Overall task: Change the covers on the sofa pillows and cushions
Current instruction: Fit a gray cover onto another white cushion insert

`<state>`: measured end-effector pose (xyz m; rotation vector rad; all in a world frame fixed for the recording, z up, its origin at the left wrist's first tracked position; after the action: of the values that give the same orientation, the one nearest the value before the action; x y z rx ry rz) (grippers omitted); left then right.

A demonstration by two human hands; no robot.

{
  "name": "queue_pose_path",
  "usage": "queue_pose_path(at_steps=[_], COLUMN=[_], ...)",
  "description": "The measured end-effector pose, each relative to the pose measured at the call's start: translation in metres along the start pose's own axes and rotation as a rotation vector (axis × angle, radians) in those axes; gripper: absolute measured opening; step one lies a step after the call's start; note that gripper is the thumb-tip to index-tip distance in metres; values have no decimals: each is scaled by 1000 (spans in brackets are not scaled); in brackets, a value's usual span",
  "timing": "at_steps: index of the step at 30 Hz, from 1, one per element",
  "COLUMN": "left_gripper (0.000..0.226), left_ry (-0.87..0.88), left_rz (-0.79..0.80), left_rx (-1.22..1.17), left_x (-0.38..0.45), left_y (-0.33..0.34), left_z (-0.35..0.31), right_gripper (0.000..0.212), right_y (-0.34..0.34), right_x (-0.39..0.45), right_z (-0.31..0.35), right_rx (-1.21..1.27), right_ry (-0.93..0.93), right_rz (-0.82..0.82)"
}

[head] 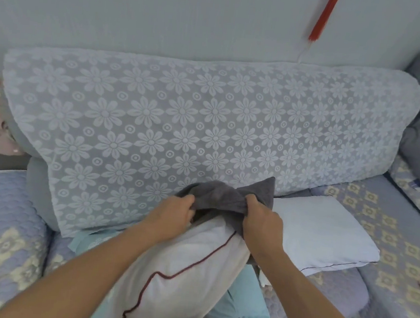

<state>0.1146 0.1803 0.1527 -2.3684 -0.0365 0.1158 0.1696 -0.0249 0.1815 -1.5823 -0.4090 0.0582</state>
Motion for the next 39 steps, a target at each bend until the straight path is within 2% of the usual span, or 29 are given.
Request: queue_pose_path(at_steps=[2,4,6,7,9,12,15,17,20,22,23,25,27,29,30,32,34,35,38,39], left_gripper=[21,28,32,33,29,27,28,21,12,27,37,43,41,39,36,26,10,10,36,41], left_ry=[132,290,427,435,277,-1,-114,-155,-56,17,-17,-99,-3,107,100,34,-13,-9,102,127], left_rz=[-48,-208,-350,-382,-414,-511,-415,-299,-83,-44,-84,-213,-318,-399,-398,-333,-254,-192,4,48], left_rx=[-116,-213,-311,-414,-647,-713,-593,-470,-102,124,140,-27,-236,-411,-512,-598,-428,-317,48,114], left_x=[3,4,-4,-11,-32,-75,-100,-109,-112,-108,-106,-102,-102,-104,-106,-109,-106,-104,-100,-99], left_y=[-36,-69,-77,-69,-34,21,39,29,12,10,6,-5,-10,-12,-12,-6,-7,-9,-17,-20], left_z=[-25,-50,-66,-64,-43,-3,27,48,64,68,68,71,58,39,32,30,40,47,60,61], right_gripper=[23,30,38,41,45,27,14,7,24,23,18,13,21,14,13,13,18,21,15,28], right_y=[-11,-28,-39,-38,-25,0,23,40,49,47,47,44,37,24,19,19,24,27,33,34], right_x=[11,23,26,25,13,-35,-86,-90,-74,-70,-73,-79,-81,-79,-80,-84,-86,-85,-88,-92], right_z=[0,4,13,15,24,58,90,89,79,85,92,104,106,104,104,104,100,95,86,87], right_rx=[78,208,349,448,595,533,530,450,338,293,294,346,464,620,692,823,836,809,734,678], right_ry=[20,50,63,97,121,-158,-350,-296,-233,-298,-340,-391,-378,-343,-315,-189,-73,-46,-134,-210], right_rz=[-45,-95,-122,-85,80,242,336,387,405,419,431,465,402,255,227,320,404,426,589,669])
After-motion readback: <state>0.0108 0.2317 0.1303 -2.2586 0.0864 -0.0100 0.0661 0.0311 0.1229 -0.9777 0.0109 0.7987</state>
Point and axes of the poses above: each hand's wrist, its own x-axis towards the middle knuckle, its own y-axis out of the palm, z = x × y, the point moved 5 cm from there along x, towards the middle knuckle, and after that the axes turned 15 degrees about -x, right-handed, at the moved point
